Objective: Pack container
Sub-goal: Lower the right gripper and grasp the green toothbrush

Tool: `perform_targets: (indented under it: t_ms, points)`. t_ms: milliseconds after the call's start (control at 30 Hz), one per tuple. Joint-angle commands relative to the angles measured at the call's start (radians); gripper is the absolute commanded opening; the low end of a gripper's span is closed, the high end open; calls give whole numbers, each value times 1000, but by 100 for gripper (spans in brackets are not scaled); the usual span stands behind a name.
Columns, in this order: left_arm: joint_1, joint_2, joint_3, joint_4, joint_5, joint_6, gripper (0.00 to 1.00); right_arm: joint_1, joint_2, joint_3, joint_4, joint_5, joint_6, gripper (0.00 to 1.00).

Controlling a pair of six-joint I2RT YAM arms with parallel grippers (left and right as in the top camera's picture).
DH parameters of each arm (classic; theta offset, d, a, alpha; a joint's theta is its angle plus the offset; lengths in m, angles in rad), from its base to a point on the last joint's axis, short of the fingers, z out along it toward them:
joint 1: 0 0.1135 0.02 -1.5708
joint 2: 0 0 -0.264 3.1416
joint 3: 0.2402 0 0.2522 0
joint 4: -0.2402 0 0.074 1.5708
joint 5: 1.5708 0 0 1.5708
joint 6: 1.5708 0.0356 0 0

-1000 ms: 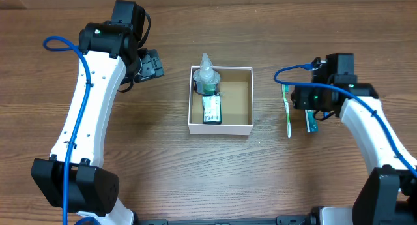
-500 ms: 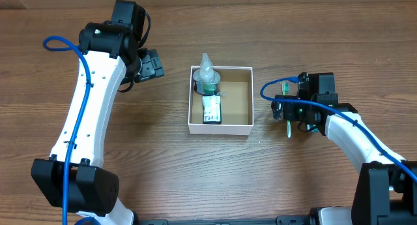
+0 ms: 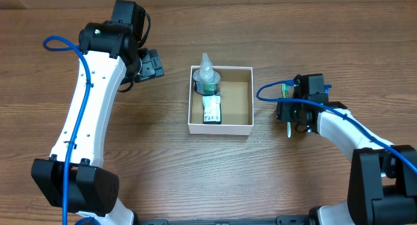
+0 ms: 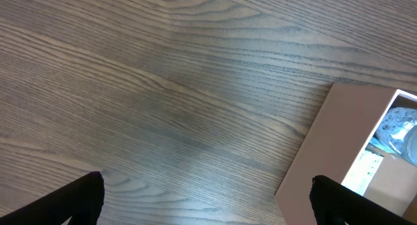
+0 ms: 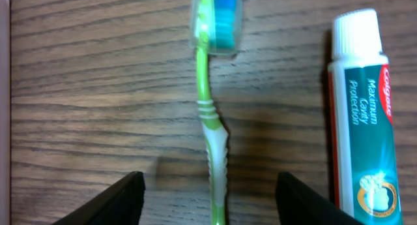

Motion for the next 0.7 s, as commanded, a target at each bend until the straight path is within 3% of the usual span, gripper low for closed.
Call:
perform_targets:
  t_ms: [0,167,367,667]
  points:
    - [0,-23,18,2,-6,7,100,34,16,-4,21,86,-3,63]
    - [0,-22,18,2,-6,7,100,41,103,-3,52,137,-2,62]
    - [0,-22,18,2,-6,8,100,41,108,-2,58,137,-2,31]
    - [0,-22,18,2,-6,7,100,41,93,85,-58,137,6,9]
